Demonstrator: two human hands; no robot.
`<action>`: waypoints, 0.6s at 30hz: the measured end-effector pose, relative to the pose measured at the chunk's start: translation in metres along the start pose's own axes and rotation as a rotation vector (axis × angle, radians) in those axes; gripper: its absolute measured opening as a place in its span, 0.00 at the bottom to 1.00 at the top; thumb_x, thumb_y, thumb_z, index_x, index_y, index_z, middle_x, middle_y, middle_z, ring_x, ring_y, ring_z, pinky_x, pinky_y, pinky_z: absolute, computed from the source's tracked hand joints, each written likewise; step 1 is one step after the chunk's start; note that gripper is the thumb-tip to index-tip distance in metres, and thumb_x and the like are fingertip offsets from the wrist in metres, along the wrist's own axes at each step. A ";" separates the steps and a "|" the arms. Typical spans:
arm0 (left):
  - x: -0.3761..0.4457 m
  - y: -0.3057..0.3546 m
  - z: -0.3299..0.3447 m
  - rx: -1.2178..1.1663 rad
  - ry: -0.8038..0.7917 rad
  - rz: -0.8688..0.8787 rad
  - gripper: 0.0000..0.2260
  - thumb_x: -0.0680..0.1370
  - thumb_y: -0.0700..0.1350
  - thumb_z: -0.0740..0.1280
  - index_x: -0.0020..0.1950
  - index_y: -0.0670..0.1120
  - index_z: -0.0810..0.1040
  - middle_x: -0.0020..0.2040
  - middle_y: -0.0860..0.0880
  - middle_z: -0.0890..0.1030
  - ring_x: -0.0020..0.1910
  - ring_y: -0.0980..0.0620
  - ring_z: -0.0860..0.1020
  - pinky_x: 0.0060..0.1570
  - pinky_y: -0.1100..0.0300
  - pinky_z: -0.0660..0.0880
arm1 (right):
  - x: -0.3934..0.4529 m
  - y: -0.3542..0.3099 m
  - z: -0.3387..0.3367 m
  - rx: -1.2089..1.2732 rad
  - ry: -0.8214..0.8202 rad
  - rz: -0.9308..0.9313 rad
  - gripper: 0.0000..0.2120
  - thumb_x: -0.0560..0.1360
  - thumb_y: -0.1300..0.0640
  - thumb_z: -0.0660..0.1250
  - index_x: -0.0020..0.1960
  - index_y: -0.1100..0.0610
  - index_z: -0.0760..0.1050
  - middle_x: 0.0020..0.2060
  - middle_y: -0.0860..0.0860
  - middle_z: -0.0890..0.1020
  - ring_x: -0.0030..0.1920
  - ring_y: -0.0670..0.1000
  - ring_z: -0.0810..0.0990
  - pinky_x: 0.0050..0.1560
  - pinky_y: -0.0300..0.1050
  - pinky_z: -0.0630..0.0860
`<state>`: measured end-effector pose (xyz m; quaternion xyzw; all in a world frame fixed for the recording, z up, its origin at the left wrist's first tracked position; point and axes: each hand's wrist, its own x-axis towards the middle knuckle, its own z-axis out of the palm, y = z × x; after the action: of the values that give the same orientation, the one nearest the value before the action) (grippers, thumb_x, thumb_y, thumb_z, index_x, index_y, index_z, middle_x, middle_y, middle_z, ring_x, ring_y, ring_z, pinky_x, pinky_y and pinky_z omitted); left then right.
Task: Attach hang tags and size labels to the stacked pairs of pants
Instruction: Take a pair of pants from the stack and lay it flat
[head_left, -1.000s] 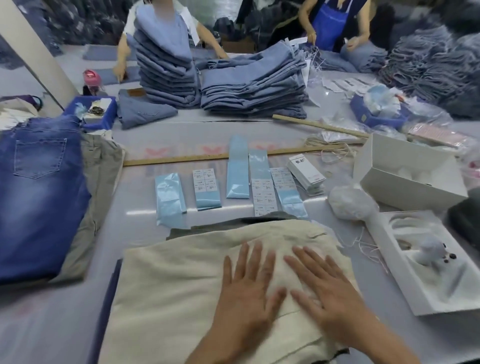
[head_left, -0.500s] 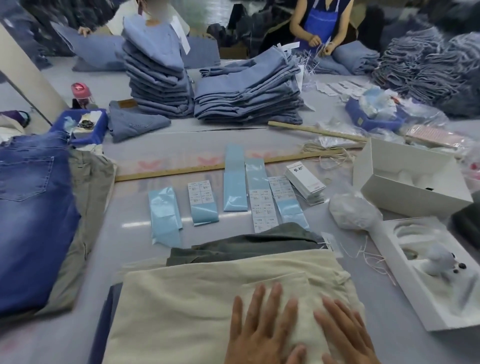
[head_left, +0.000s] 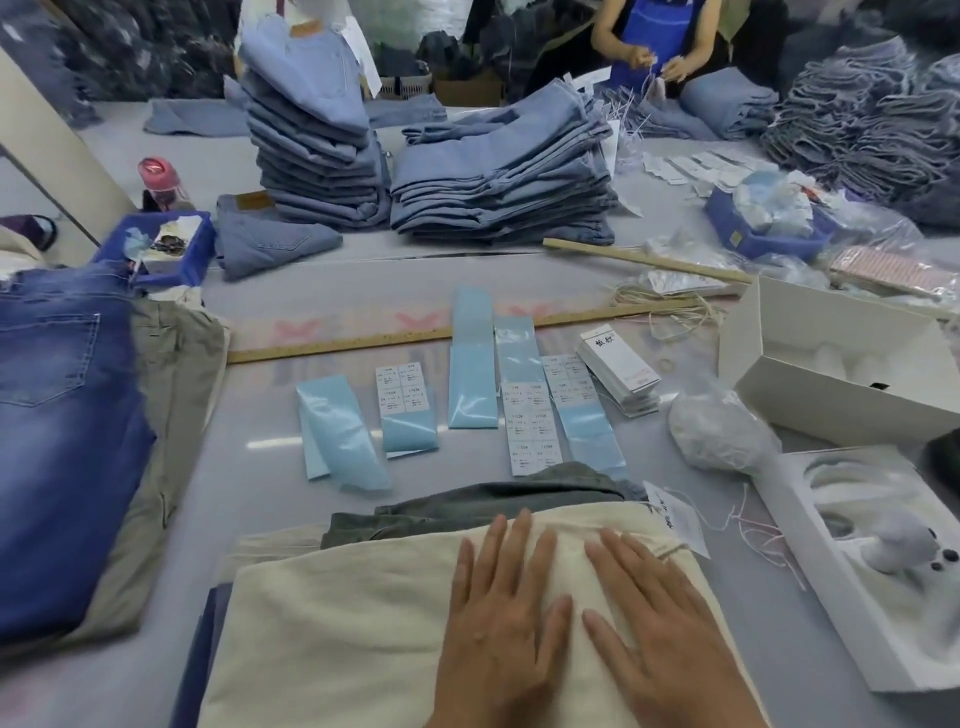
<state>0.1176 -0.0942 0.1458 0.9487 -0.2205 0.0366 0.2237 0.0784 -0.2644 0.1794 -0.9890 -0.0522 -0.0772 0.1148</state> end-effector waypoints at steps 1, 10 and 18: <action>0.000 -0.004 0.005 -0.016 0.005 -0.005 0.25 0.78 0.57 0.59 0.73 0.49 0.77 0.76 0.48 0.71 0.74 0.44 0.72 0.68 0.49 0.64 | 0.006 0.003 -0.001 0.019 0.006 -0.005 0.30 0.79 0.37 0.53 0.63 0.55 0.83 0.64 0.50 0.82 0.64 0.52 0.81 0.60 0.46 0.70; 0.002 -0.016 0.017 -0.096 0.056 -0.028 0.25 0.81 0.58 0.58 0.77 0.53 0.71 0.79 0.52 0.66 0.78 0.49 0.65 0.72 0.48 0.61 | 0.135 0.046 -0.021 0.368 -0.015 0.240 0.12 0.81 0.52 0.66 0.63 0.50 0.79 0.50 0.40 0.80 0.48 0.40 0.79 0.52 0.48 0.79; 0.001 -0.013 0.011 -0.272 0.069 -0.073 0.21 0.80 0.55 0.60 0.71 0.50 0.77 0.77 0.48 0.69 0.77 0.46 0.66 0.75 0.44 0.58 | 0.067 0.060 -0.038 0.509 -0.001 0.381 0.08 0.78 0.53 0.69 0.55 0.44 0.79 0.45 0.40 0.82 0.46 0.41 0.79 0.43 0.35 0.75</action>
<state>0.1245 -0.0887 0.1309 0.9152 -0.1811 0.0307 0.3586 0.1465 -0.3257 0.2144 -0.9206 0.1164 -0.0382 0.3708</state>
